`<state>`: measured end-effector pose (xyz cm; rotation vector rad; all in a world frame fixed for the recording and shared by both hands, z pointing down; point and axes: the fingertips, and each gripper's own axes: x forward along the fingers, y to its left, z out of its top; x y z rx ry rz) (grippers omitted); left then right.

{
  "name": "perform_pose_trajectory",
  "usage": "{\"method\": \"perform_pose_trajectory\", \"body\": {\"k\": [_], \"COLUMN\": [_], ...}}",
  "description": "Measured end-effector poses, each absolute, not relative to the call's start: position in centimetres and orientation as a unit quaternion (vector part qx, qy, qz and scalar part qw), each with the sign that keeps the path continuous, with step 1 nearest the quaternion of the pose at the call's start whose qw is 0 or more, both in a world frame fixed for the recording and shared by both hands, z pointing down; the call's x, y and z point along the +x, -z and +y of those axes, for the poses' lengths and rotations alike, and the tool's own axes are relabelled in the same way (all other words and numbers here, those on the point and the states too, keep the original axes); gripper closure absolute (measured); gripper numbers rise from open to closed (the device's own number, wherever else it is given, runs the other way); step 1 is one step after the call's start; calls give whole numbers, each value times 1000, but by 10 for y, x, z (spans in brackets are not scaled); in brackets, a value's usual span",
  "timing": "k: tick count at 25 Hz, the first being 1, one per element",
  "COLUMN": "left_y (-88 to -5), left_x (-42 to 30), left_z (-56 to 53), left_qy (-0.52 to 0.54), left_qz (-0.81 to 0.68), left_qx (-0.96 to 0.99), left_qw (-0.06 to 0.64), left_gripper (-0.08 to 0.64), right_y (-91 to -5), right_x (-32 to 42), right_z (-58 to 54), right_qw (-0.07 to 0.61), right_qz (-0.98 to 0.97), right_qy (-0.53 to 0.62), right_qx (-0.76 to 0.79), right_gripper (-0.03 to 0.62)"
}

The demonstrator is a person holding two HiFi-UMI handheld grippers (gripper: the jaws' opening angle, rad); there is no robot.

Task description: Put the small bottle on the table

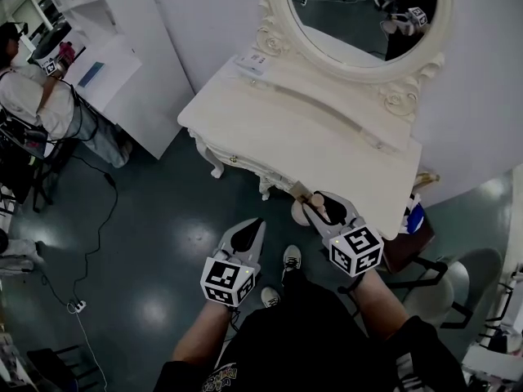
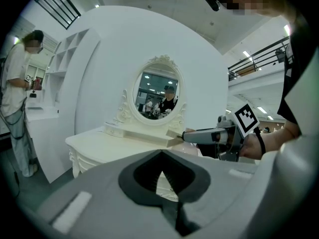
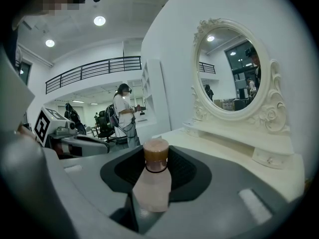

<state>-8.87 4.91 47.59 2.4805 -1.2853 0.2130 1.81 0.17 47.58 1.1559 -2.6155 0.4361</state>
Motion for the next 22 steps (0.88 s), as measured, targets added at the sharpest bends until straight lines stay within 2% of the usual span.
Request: {"method": "perform_pose_trajectory", "body": {"k": [22], "left_y": [-481], "left_x": [-55], "left_z": [-40], "left_qy": [-79], "left_qz": [-449], "left_qx": [873], "left_qw": [171], "left_gripper": [560], "right_y": [-482], "right_x": [49], "right_z": [-88], "right_qw": [123], "right_qz": [-896], "right_qy": [-153], "right_qx": [399], "right_gripper": [423]}}
